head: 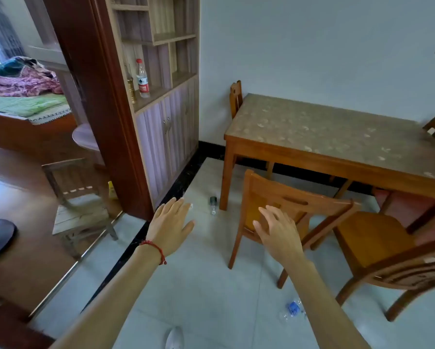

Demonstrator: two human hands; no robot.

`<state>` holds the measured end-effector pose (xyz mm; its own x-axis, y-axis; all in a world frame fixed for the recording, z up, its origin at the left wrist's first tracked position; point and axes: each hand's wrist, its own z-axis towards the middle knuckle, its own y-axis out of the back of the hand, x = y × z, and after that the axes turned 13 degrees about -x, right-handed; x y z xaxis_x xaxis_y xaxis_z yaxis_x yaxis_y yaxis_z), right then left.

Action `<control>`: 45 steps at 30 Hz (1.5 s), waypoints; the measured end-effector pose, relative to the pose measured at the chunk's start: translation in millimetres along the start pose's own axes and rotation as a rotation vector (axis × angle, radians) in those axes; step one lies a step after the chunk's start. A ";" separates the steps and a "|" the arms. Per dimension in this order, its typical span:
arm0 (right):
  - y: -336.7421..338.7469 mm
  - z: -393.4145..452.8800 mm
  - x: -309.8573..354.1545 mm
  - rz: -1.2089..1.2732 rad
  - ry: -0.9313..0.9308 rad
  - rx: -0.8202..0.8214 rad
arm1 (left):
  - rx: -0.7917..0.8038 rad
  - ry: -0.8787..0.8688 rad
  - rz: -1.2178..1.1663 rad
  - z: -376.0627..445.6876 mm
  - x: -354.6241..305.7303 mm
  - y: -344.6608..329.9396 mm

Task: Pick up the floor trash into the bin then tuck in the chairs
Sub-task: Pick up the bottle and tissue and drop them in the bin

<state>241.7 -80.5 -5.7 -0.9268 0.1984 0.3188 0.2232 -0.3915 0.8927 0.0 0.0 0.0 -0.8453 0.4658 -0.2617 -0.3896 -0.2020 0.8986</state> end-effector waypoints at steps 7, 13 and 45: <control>-58.6 84.4 23.7 0.016 -0.028 -0.004 | -0.008 -0.015 -0.025 88.9 54.9 -36.7; -108.1 162.3 54.3 0.036 -0.089 0.070 | 0.063 -0.050 -0.008 170.3 106.5 -63.9; -307.2 524.9 40.0 0.096 -0.083 0.240 | 0.258 0.066 -0.065 499.2 251.1 -254.1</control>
<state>294.6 519.4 -99.9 -0.8723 0.2473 0.4218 0.3833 -0.1899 0.9039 69.2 598.4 -118.2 -0.8468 0.4117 -0.3368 -0.3452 0.0563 0.9368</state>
